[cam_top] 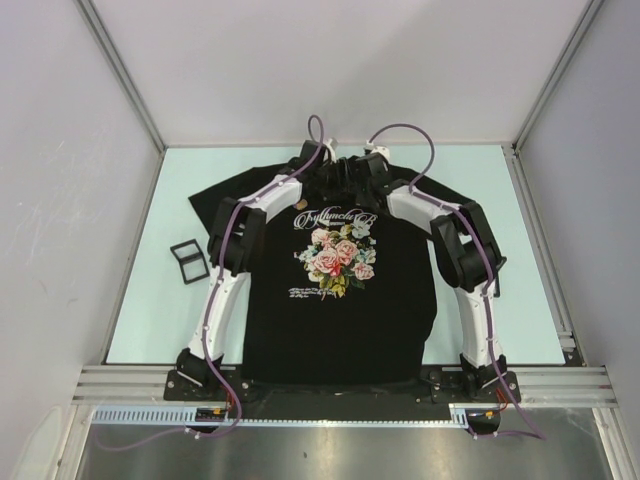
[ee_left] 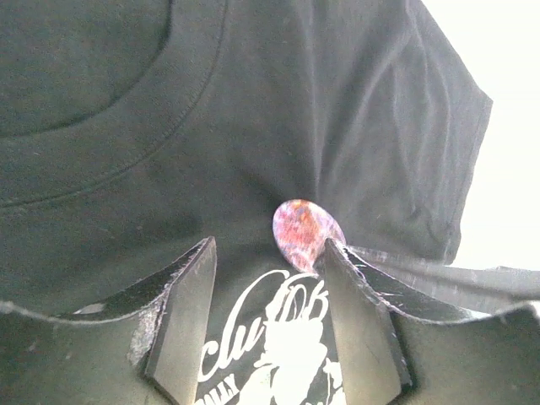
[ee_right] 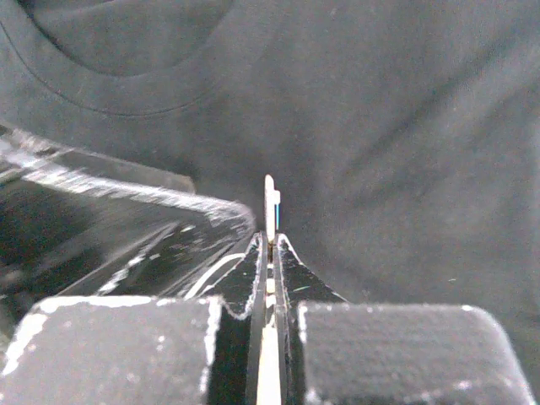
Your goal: Remove the brooch from the garment
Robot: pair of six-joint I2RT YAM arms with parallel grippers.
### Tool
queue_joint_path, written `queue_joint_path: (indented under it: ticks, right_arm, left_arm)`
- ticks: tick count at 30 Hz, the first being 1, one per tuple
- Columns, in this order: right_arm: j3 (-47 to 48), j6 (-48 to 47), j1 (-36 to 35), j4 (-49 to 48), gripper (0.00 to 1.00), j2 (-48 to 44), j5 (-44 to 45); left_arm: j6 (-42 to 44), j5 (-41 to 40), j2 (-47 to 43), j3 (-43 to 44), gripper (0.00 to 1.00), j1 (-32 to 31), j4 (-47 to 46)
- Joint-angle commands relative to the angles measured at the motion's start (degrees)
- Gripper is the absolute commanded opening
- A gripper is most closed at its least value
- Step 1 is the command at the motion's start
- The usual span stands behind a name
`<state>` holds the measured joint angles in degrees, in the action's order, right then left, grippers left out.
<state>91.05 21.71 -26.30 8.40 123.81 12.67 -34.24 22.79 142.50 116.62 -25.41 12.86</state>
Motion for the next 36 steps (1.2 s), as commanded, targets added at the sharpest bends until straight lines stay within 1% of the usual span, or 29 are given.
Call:
queue_joint_path:
  ticks: [1, 8, 11, 13, 18, 27, 32, 36]
  right_arm:
    - [4.66, -4.22, -1.82, 5.92, 0.0, 2.4, 8.43]
    - [5.54, -4.75, -1.91, 6.18, 0.01, 3.63, 5.36]
    - [6.16, -4.75, -1.73, 5.58, 0.08, 4.33, 1.85]
    - [5.73, -4.23, -1.64, 4.78, 0.1, 3.99, -1.22]
    - [4.23, -2.91, -0.33, 1.71, 0.23, 2.93, -6.24]
    - [-0.78, -0.19, 2.22, -5.06, 0.33, 0.12, -16.78]
    - [-1.04, -0.53, 2.4, -6.73, 0.34, -0.41, -16.97]
    - [-1.4, -2.2, 1.87, -7.26, 0.34, -1.55, -14.0]
  left_arm:
    - [-2.49, 2.17, -2.58, -0.25, 0.6, 0.89, -3.02]
    - [-6.27, 5.07, -0.2, 0.45, 0.63, 1.5, -5.04]
    - [-6.1, 5.69, -0.11, 0.28, 0.64, 1.5, -5.65]
    - [-6.19, 6.04, 0.06, 0.28, 0.64, 1.59, -5.83]
    - [-5.66, 6.57, 0.41, 0.36, 0.65, 1.5, -6.01]
    - [-4.17, 6.75, 1.64, 2.12, 0.67, 0.45, -5.04]
    - [-3.47, 5.43, 1.38, 2.12, 0.66, -0.25, -4.86]
    - [-3.38, 4.55, 1.29, 2.03, 0.66, -0.26, -4.34]
